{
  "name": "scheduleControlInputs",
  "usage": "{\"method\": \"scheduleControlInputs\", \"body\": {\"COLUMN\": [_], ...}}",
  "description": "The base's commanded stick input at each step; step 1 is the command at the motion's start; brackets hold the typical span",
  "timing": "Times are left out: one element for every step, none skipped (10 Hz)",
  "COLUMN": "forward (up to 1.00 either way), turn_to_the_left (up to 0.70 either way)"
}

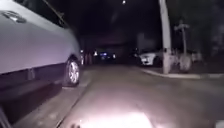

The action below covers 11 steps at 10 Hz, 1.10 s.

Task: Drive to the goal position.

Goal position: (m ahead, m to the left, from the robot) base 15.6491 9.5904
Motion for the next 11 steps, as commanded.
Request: {"method": "scheduleControlInputs", "body": {"forward": [1.00,1.00,1.00,1.00,1.00,1.00,1.00,1.00,1.00,1.00,1.00], "turn_to_the_left": [0.00,0.00,0.00,0.00,0.00,0.00,0.00,0.00,0.00,0.00,0.00]}}
